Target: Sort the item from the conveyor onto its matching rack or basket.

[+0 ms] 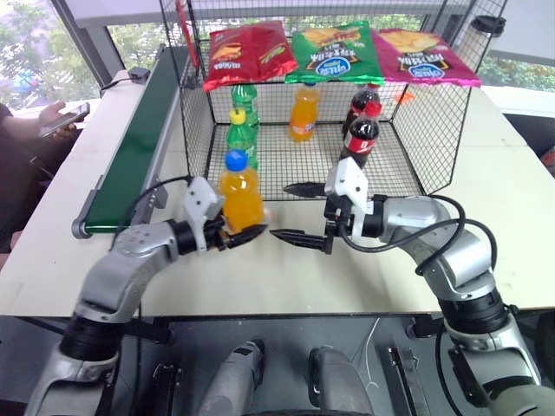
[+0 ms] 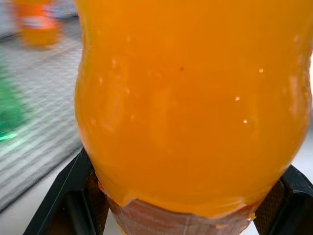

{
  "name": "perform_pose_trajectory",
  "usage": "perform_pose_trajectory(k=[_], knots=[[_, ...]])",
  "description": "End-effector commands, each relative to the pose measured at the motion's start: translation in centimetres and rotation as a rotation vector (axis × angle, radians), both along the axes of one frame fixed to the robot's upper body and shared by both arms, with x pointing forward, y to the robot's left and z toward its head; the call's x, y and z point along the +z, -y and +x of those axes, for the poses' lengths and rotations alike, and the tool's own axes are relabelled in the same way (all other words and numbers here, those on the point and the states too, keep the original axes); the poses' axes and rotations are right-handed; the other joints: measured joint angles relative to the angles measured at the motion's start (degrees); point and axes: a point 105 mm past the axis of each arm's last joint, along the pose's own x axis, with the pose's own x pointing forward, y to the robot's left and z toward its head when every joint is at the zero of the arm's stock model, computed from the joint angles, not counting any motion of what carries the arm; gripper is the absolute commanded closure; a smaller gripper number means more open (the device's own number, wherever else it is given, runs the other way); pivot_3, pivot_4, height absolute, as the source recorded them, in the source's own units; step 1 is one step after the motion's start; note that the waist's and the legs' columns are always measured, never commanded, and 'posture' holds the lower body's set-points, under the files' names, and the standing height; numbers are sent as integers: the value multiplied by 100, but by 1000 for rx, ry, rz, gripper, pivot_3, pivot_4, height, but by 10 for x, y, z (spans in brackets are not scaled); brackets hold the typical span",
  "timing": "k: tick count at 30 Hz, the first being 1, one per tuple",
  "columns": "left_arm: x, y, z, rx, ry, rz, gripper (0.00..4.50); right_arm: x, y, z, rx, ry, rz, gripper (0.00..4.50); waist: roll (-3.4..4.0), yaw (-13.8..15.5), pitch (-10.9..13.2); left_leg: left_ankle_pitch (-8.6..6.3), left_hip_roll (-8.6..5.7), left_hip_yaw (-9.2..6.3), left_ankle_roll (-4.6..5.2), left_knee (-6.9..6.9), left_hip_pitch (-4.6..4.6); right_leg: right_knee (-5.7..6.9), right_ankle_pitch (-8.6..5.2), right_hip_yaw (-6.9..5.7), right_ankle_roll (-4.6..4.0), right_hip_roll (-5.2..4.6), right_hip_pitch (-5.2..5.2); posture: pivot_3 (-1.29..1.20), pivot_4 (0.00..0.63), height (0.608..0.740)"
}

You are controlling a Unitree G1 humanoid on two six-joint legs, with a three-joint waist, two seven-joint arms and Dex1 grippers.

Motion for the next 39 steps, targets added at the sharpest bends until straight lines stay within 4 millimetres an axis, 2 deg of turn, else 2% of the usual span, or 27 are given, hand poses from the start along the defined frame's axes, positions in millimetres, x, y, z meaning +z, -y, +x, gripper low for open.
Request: perform_pose_trajectory(k=[1, 10, 31, 34, 35, 37, 39], knots=[[14, 12, 3, -52, 82, -23, 1521, 14, -2, -1, -1, 34, 36, 0, 0, 0, 0, 1, 0, 0, 3, 0, -3, 2, 1, 0, 2, 0, -4, 0, 150, 739], [11, 32, 3, -151, 100, -8, 1521, 12, 0, 8, -45, 28, 33, 0, 0, 9, 0, 7, 0, 0, 11, 5, -18, 5, 3, -1, 5, 9, -17, 0, 150, 739], [0, 40, -6, -210, 92, 24, 1521, 21, -4, 11, -59, 46, 55, 0, 0, -14, 0, 9, 0, 0, 13, 12, -19, 16, 5, -1, 6, 12, -19, 0, 150, 739], [0, 42, -6, -212, 93, 22, 1521, 22, -4, 13, -67, 46, 60, 806, 0, -19, 0, 9, 0, 0, 13, 12, -19, 17, 6, -1, 6, 12, -20, 0, 150, 739], [1, 42, -5, -212, 94, 21, 1521, 22, -4, 13, -67, 46, 61, 1347, 0, -20, 0, 9, 0, 0, 13, 13, -19, 18, 6, -1, 6, 12, -20, 0, 150, 739], [1, 42, -5, -212, 94, 20, 1521, 21, -4, 12, -64, 44, 62, 2122, 0, -17, 0, 9, 0, -1, 13, 14, -19, 19, 6, 0, 6, 13, -20, 0, 150, 739], [1, 42, -5, -211, 95, 22, 1521, 21, -4, 12, -62, 43, 62, 2165, 0, -17, 0, 9, -1, 0, 13, 15, -19, 19, 7, -1, 7, 13, -19, 0, 150, 739]])
